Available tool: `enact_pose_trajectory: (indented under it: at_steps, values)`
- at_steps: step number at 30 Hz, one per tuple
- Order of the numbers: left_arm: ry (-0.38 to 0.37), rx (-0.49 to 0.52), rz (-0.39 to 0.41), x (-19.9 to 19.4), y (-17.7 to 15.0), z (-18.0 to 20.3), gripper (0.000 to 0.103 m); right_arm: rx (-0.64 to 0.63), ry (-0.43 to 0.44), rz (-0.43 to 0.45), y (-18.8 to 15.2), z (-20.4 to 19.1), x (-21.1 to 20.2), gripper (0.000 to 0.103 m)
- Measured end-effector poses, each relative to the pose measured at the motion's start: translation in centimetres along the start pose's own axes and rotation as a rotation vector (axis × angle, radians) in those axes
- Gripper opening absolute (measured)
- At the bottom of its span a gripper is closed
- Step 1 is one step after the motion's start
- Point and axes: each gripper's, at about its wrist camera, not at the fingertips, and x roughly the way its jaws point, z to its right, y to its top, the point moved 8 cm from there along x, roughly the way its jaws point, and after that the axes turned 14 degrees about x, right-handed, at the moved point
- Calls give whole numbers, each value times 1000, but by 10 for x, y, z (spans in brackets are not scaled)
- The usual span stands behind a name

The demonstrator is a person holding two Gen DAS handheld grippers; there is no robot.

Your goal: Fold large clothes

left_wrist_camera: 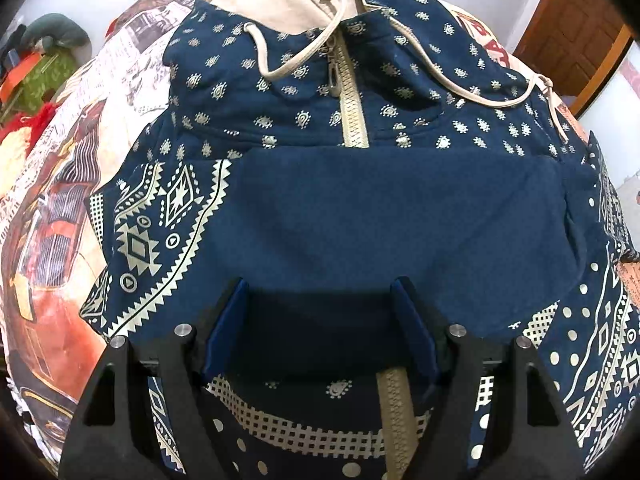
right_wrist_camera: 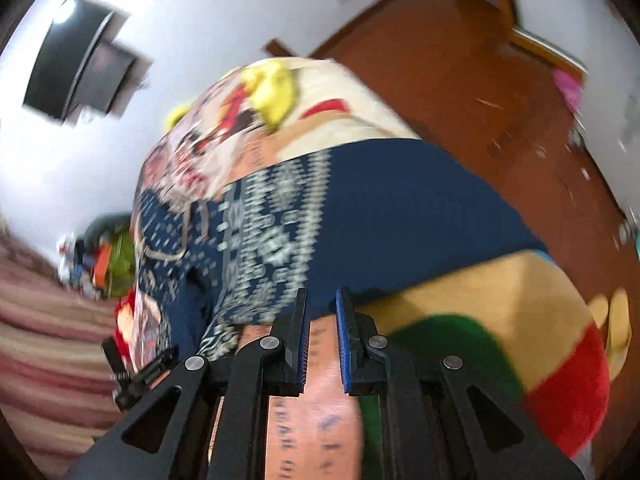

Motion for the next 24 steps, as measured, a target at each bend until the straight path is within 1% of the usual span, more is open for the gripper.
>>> enact_pose_trajectory:
  at_steps: [2,3,4,7,8,10,11,13,14,15,16,17,18,19,21,24]
  values:
    - [27,34,4,-4,6,3,73,0,-8,40,6,9,-7,8]
    - [46,59,13,-8,9,6,73,-24,-12,82,10,12,-14,8]
    - [61,82,26,-11,13,8,73,-36,-17,106,12,14,-18,8]
    - [106,138,72,-25,29,16,73,-75,-26,145,14,17,-28,8]
    - [116,151,84,-30,33,19,73,-74,-31,148,15,19,-30,9]
    - [122,179,119,-40,46,27,73,-27,-28,126,19,28,-30,9]
    - [119,190,138,-45,51,31,73,9,-23,101,21,33,-28,9]
    - [98,201,165,-53,60,39,73,111,16,42,24,46,-23,10]
    - [79,203,171,-54,66,44,73,162,38,30,28,54,-21,17]
    - [66,208,171,-54,69,49,73,191,31,26,30,60,-19,24]
    - [61,214,167,-52,72,53,73,213,27,20,31,64,-18,49]
    - [62,224,161,-49,77,58,73,247,32,11,33,71,-16,76]
    - [67,235,155,-46,80,65,73,273,52,7,34,75,-15,82]
    - [69,245,148,-42,77,70,73,295,80,7,36,77,-15,83]
    - [66,268,131,-40,77,79,73,315,100,6,40,80,-14,83]
    - [69,297,122,-34,75,88,73,345,111,-8,48,85,-7,83]
